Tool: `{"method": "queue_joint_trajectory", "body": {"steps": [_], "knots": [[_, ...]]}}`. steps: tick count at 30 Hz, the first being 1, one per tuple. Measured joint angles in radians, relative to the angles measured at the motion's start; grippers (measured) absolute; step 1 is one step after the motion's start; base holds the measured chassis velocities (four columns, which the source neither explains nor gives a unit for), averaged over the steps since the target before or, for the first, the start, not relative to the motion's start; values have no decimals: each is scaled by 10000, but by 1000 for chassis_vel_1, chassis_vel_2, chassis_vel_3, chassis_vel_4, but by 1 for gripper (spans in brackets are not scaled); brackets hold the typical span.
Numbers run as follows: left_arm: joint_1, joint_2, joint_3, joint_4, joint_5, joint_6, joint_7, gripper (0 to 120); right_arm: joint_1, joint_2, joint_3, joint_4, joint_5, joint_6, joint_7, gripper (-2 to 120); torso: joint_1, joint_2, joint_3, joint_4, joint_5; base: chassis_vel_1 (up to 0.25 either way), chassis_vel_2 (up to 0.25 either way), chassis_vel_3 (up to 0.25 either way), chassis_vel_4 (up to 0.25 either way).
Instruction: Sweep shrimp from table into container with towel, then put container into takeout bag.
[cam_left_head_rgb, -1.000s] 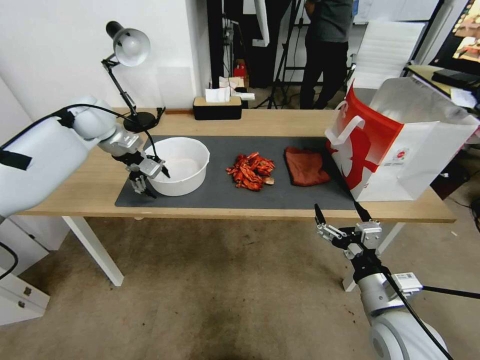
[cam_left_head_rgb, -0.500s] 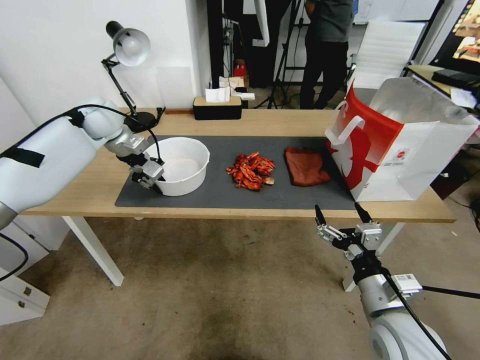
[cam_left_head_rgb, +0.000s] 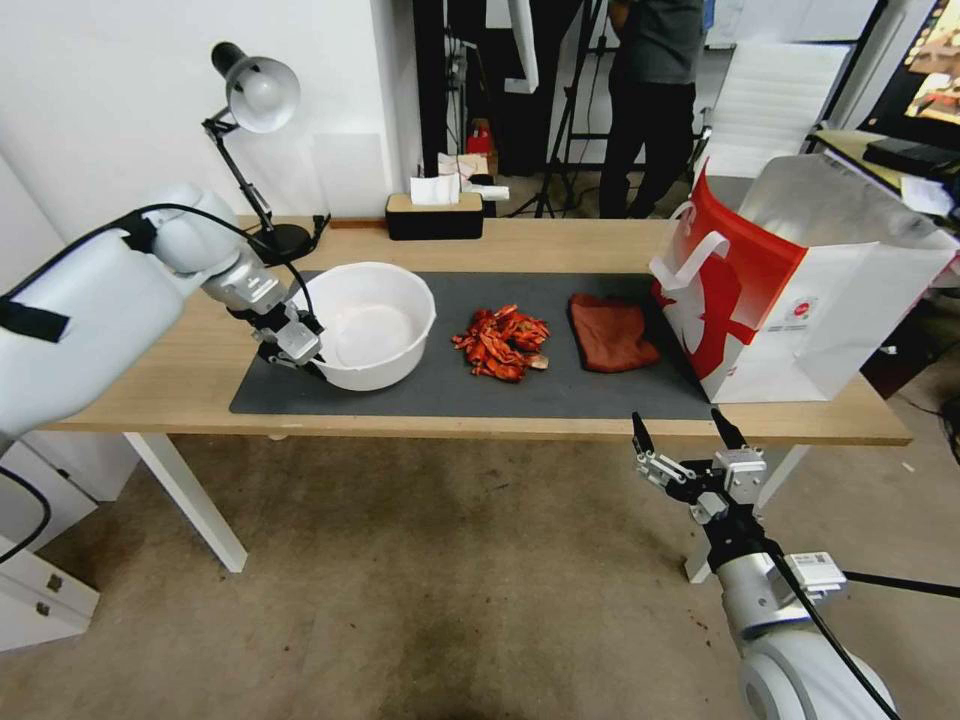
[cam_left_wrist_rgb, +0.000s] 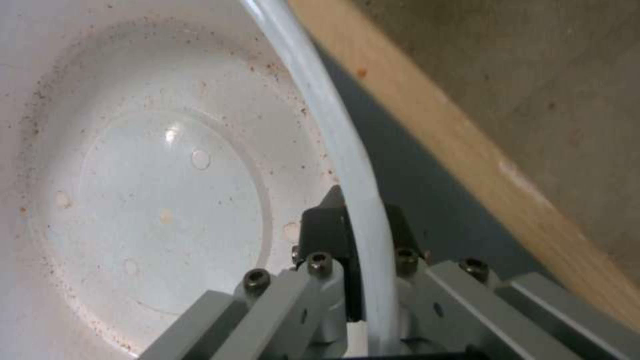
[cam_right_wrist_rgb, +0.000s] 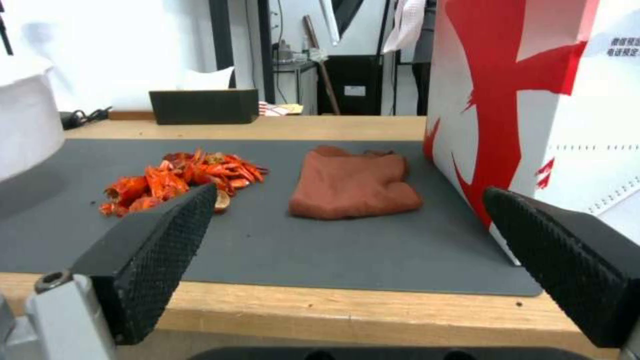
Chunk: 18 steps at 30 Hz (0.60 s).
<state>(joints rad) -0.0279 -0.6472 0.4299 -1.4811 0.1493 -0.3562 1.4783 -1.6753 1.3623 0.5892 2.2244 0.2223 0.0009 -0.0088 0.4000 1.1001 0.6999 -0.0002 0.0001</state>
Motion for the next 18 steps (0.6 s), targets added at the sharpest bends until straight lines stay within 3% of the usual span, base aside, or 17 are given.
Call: {"method": "queue_joint_trajectory", "body": {"steps": [1, 3, 4, 6, 8, 9, 10, 11, 12, 13, 15, 17, 18], "knots": [[0, 0, 0, 0, 0, 0, 0, 0, 0, 0, 0, 0, 0, 0, 0, 100, 0, 0, 0, 0, 0, 0, 0, 0, 0], [749, 603, -364, -1098, -106, -458, -392, 0, -37, 0, 0, 1, -9, 29, 0, 100, 0, 0, 0, 1, -2, 0, 0, 0, 0], [749, 603, -364, -1098, -106, -458, -392, 0, -37, 0, 0, 1, -9, 29, 0, 100, 0, 0, 0, 1, -2, 0, 0, 0, 0], [1510, 1034, -849, -1976, -64, -778, -600, 0, -59, -7, 7, 27, -9, 31, 0, 100, 0, 0, 0, 2, -3, 0, 0, 0, 0], [2966, 1625, -1911, -3338, 97, -1206, -789, 0, -107, -37, 20, 46, -9, 34, 0, 100, 0, 0, -1, 3, -4, 0, 0, 0, 0], [2966, 1625, -1911, -3338, 97, -1206, -789, 0, -107, -37, 20, 46, -9, 34, 0, 100, 0, 0, -1, 3, -4, 0, 0, 0, 0], [3547, 1846, -2314, -3823, 163, -1334, -851, 0, -116, -41, 20, 49, -8, 35, 0, 100, -1, 0, -1, 4, -1, 0, 0, 0, 0], [3600, 1869, -2352, -3869, 171, -1347, -861, 0, -118, -42, 19, 50, -9, 35, 0, 100, -2, 0, -1, 5, -2, 0, 0, 0, 0], [4810, 2291, -3146, -4634, 475, -1681, -1058, 0, -134, -48, 4, 60, -19, 36, 1, 100, -2, 0, -1, 5, -2, 0, 0, 0, 0], [4810, 2291, -3146, -4634, 475, -1681, -1058, 0, -134, -48, 4, 60, -19, 36, 1, 100, -2, 0, -1, 5, -2, 0, 0, 0, 0], [5971, 2631, -3597, -5177, 875, -2187, -1118, 0, -136, -32, -44, 66, -86, 36, 2, 100, -2, 0, -1, 5, -3, 0, 0, 0, 0], [6254, 2717, -3630, -5316, 1097, -2318, -1167, 0, -139, -25, -59, 67, -112, 36, 3, 100, -1, 0, -1, 5, -4, 0, 0, 0, 0], [6686, 2768, -3736, -5502, 1486, -2529, -1246, 0, -135, -3, -88, 64, -146, 37, 5, 100, -2, 1, -1, 3, 1, 0, 0, 0, 0]]}}
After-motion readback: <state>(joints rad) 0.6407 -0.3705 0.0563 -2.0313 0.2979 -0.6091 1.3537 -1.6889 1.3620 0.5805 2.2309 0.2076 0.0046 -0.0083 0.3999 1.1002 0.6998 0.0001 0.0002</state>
